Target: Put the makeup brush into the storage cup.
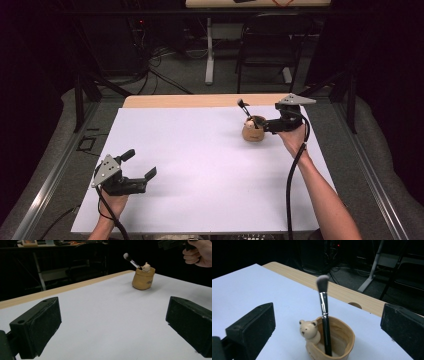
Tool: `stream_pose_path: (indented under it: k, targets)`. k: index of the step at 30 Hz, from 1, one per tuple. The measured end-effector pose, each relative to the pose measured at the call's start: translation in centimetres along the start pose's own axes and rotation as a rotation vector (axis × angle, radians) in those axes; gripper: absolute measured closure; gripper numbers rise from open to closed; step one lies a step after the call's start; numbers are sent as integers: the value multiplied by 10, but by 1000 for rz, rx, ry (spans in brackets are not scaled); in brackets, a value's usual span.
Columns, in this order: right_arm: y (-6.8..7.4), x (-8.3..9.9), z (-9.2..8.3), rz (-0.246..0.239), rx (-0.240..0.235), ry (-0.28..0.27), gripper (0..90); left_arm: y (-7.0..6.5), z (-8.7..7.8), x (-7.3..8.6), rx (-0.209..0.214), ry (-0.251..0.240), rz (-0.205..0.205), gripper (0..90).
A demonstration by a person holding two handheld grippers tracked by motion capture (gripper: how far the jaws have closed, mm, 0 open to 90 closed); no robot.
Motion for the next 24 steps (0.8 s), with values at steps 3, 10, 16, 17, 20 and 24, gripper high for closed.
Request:
stream_pose_path:
  k: [3, 10, 16, 17, 20, 24]
  targets:
    - [6, 1, -6, -22, -8, -8, 0, 0, 0, 0, 0, 0, 1, 0]
    - [30, 4, -29, -70, -54, -29, 0, 0, -1, 0, 2, -4, 0, 0]
    - [46, 9, -45, -95, -85, -34, 0, -1, 0, 0, 4, -1, 4, 0]
    - [52, 12, -51, -110, -88, -38, 0, -1, -1, 0, 6, -2, 7, 0]
    - [60, 17, -60, -130, -99, -43, 0, -1, -1, 0, 3, 0, 5, 0]
    - [66, 23, -68, -140, -108, -43, 0, -1, -1, 0, 3, 0, 6, 0]
Point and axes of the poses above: each handheld gripper's, and its own axes: z roughly forward along the jaws, x roughly out of its underside, y roughly to its left, the point moved 7 cm from there along z, roughly forward along the jaws, and after that the axes turned 9 degrees about -x, right-handed, at the moved point
